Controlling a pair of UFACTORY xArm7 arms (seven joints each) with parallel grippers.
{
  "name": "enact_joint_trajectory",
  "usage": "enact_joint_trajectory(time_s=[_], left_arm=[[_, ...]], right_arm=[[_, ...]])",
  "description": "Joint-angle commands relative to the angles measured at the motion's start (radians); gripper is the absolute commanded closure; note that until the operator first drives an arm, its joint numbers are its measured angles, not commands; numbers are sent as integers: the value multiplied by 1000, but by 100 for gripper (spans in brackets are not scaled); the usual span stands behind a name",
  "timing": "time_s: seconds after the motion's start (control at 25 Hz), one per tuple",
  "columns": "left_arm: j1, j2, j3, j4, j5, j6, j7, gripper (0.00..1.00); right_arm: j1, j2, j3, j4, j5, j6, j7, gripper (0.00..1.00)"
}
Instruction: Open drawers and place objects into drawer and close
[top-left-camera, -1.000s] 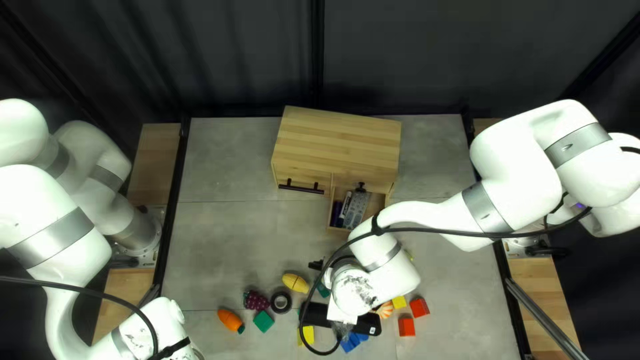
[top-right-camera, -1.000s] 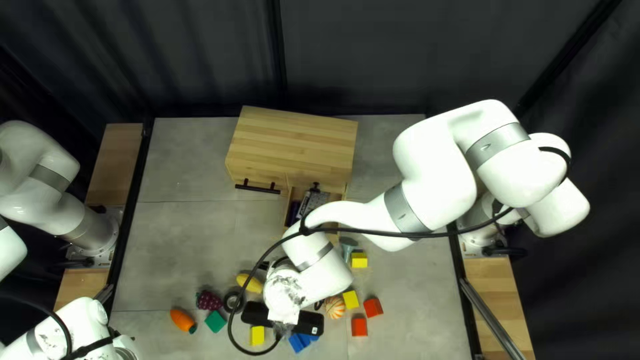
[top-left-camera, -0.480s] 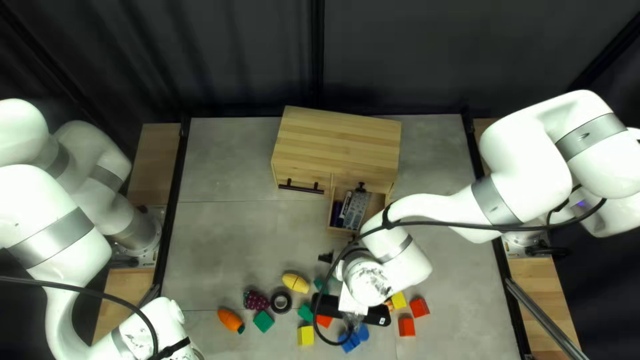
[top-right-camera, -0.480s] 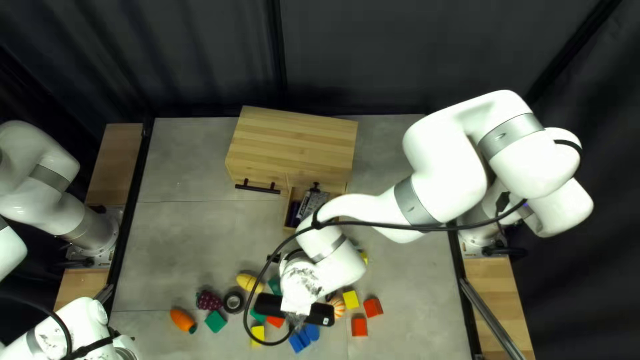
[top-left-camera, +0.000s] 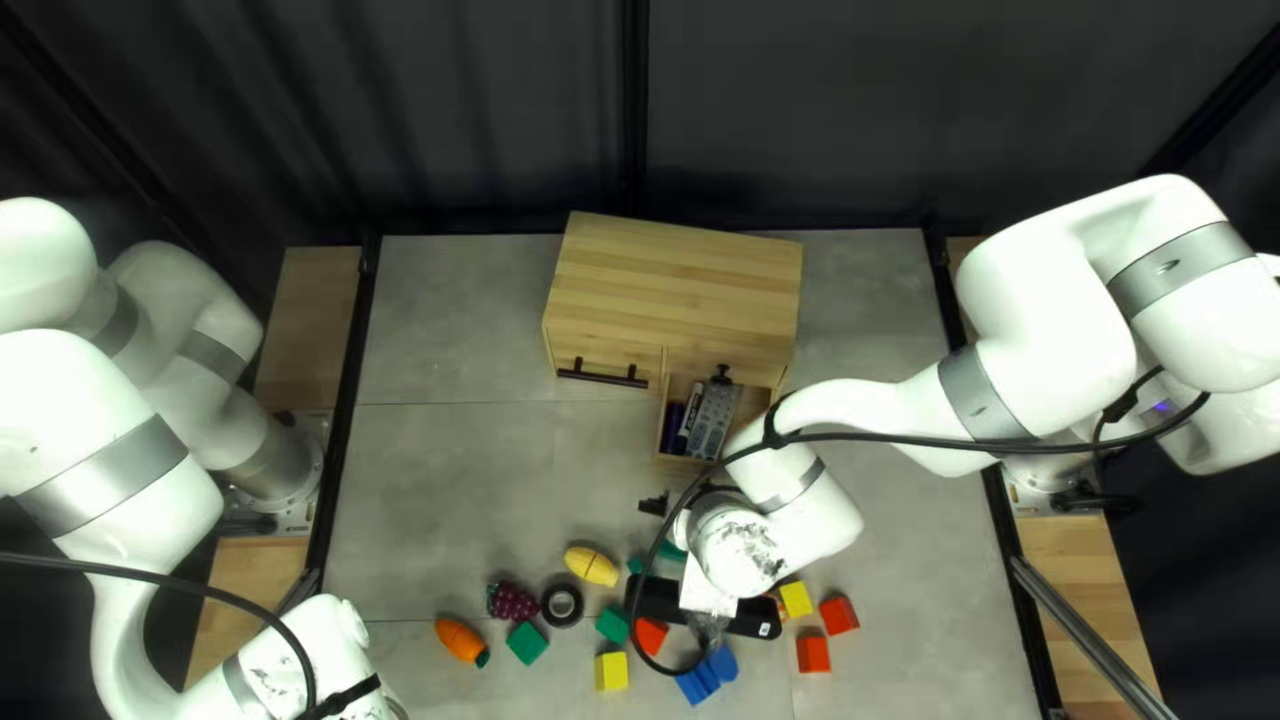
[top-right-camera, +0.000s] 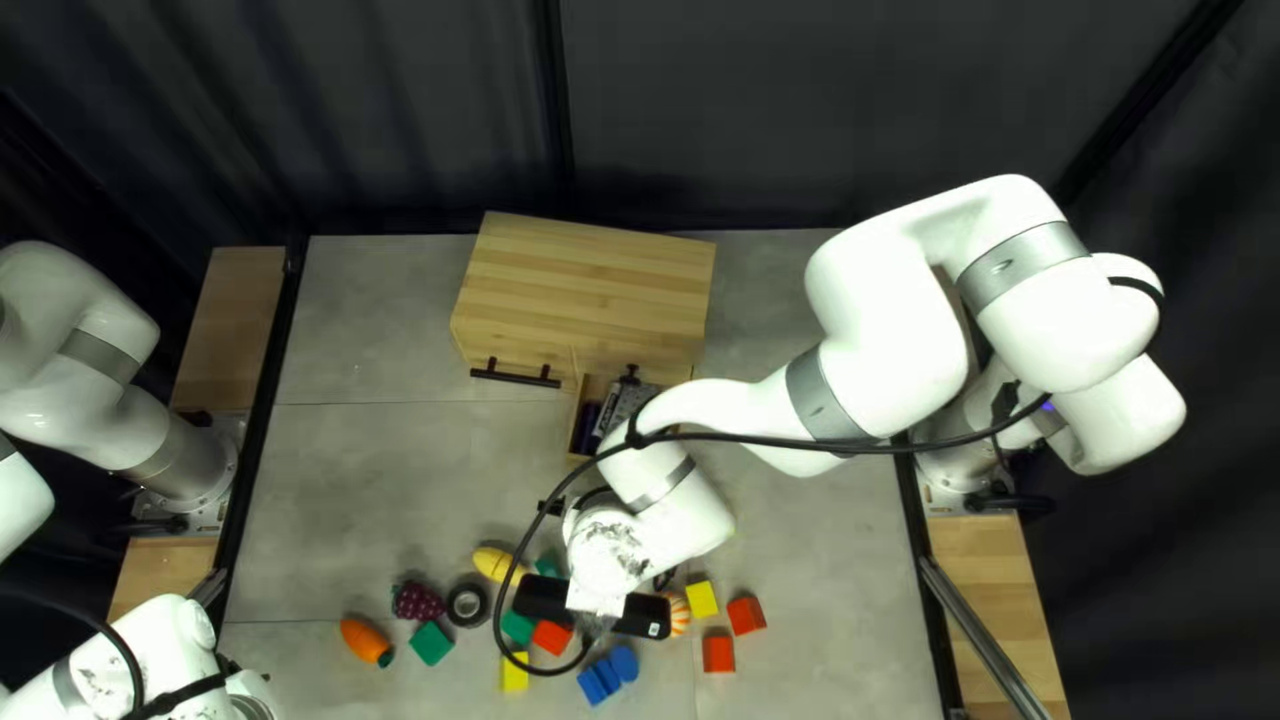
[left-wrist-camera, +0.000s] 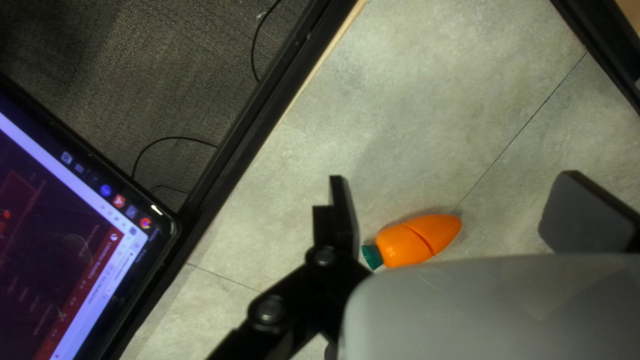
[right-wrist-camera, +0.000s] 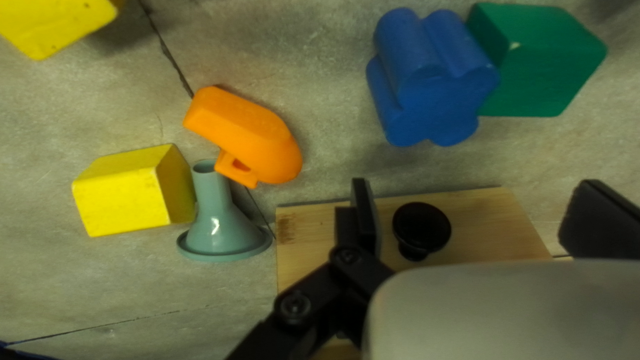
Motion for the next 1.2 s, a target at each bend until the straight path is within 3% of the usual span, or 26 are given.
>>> enact_joint_trajectory(time_s=[0.04,0.76,1.2], left_arm=[[0,0,0,0,0,0,0,0],[0,0,0,0,0,0,0,0],[0,0,0,0,0,0,0,0]], right_arm=[[7,20,-5,26,-5,29,12,0],[1,109,-1,130,44,147,-5,0],[2,124,-4,131,45,163,2,0]])
